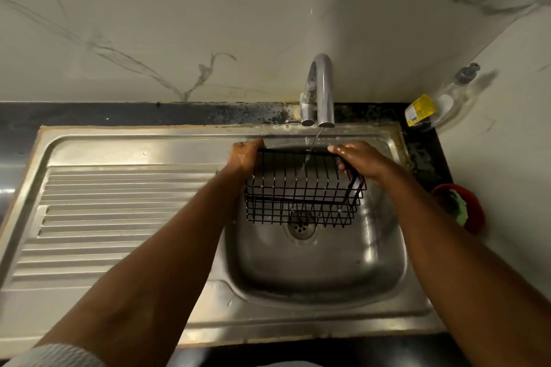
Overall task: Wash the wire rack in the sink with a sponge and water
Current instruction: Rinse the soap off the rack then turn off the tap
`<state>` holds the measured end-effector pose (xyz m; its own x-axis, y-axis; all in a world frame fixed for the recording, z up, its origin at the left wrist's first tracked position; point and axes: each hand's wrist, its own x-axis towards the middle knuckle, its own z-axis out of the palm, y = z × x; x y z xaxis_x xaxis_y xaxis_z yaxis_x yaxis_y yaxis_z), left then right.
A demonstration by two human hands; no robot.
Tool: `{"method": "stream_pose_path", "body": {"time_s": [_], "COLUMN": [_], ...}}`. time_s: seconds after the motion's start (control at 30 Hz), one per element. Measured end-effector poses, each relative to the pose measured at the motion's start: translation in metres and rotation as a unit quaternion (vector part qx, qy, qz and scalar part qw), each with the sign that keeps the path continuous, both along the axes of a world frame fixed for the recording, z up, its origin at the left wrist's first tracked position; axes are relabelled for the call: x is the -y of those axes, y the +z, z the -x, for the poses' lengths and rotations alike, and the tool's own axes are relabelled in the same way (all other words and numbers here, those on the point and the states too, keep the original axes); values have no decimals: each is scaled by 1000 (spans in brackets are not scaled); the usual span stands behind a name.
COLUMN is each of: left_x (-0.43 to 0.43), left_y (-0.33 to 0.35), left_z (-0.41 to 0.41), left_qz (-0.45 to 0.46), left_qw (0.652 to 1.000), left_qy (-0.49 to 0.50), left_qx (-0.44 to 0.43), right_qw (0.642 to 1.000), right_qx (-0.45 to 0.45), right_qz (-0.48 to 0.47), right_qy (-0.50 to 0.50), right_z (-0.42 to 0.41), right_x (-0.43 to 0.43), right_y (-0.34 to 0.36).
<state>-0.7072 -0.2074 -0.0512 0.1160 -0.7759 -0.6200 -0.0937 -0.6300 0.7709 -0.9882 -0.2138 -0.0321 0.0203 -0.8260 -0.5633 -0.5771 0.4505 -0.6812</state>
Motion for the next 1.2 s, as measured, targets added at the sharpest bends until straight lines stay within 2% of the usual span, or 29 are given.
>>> {"method": "stream_pose_path", "body": {"time_s": [0.07, 0.13, 0.23, 0.3, 0.43, 0.57, 0.7, 0.83, 1.03, 1.13, 1.2], "left_x": [1, 3, 7, 10, 15, 13, -11, -34, -37, -35, -38], "left_y": [-1, -1, 2, 1, 15, 19, 3, -12, -10, -17, -17], "left_z": [6, 17, 26, 23, 13, -1, -10, -2, -15, -21, -24], "left_qz": [1, 15, 22, 28, 63, 42, -89, -92, -77, -73, -79], "left_qw": [999, 998, 997, 998, 996, 990, 973, 943, 916, 903, 891], "left_qy": [-9, -20, -16, -19, -69, -126, -19, 90, 187, 219, 248], "left_qx": [33, 65, 68, 58, -9, -47, -212, -308, -347, -363, -371], "right_qw": [986, 963, 958, 960, 991, 997, 972, 958, 978, 981, 974], "right_qx": [-97, -165, -176, -174, -60, 76, 167, 185, 174, 142, 157], "right_qz": [1, 3, 107, 135, 52, -16, -116, -167, -112, -133, -159], "right_qy": [133, 213, 201, 173, 110, -7, -121, -143, -22, -11, -27], "right_z": [-17, -48, -88, -95, -77, -53, -33, -38, -37, -17, -3], "right_x": [1, -6, -12, -8, 7, 8, 0, -3, 13, 6, -2], "right_y": [7, 11, -1, -4, -1, 0, -8, -20, -6, -5, -14]}}
